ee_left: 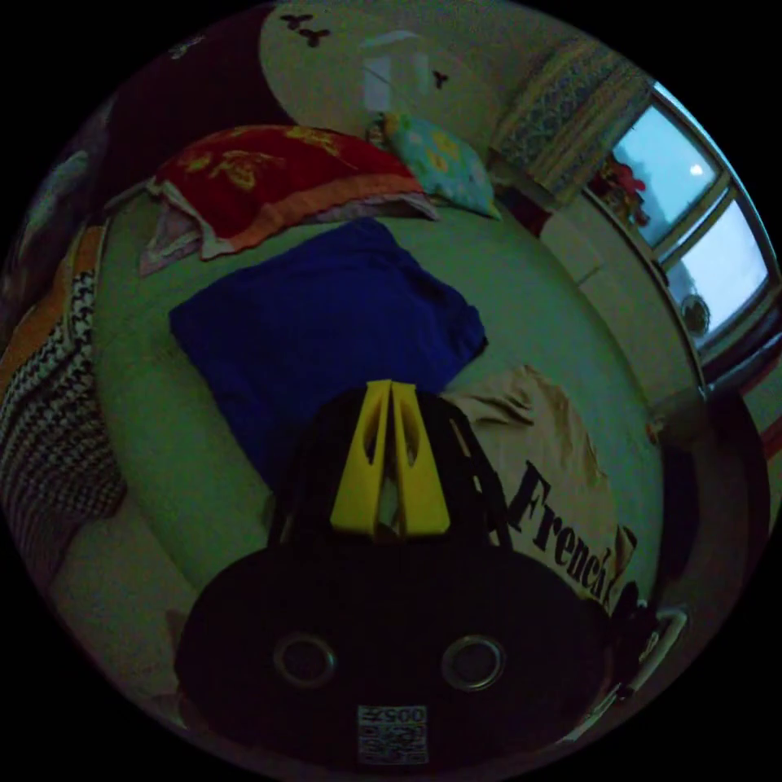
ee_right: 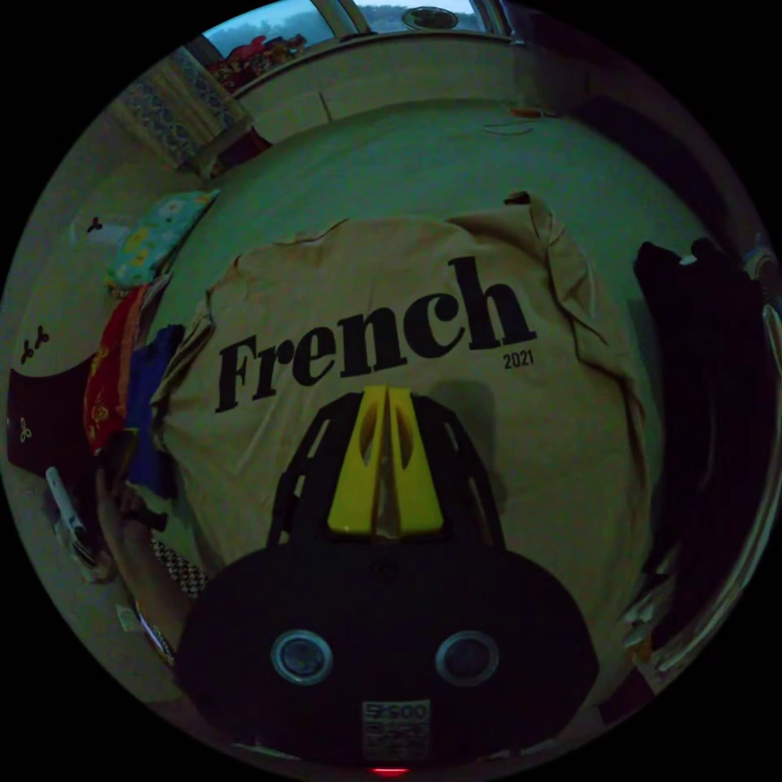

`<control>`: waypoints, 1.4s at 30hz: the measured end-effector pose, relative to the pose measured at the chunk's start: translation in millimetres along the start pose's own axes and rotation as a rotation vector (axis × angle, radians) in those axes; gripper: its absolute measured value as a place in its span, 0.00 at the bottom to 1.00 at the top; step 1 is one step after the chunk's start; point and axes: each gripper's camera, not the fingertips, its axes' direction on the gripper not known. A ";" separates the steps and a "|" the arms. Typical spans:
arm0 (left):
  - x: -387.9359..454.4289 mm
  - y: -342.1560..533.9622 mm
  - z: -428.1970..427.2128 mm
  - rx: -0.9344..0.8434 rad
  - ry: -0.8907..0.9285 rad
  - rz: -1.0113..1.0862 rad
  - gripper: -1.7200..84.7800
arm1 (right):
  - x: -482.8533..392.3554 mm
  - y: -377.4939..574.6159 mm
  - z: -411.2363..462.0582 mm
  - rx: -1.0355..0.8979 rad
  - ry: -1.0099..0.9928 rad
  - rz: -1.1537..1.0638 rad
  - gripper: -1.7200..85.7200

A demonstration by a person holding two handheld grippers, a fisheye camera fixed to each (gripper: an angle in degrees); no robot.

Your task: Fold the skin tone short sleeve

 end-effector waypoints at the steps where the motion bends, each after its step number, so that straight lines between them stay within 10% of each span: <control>1: -0.7 -0.1 -2.2 0.020 0.013 0.006 0.02 | -5.6 -1.8 1.6 -0.003 -0.003 -0.003 0.01; 12: 65.4 12.6 26.0 -0.198 -0.029 0.517 0.01 | -86.3 -1.2 7.0 0.163 0.092 -0.228 0.02; 29: 51.1 0.1 45.8 -0.241 0.040 0.460 0.01 | -277.9 -61.9 29.3 0.244 -0.130 -0.755 0.19; 42: 74.4 7.9 65.6 -0.266 0.096 0.433 0.01 | -320.7 -128.5 38.3 0.085 -0.130 -0.746 0.00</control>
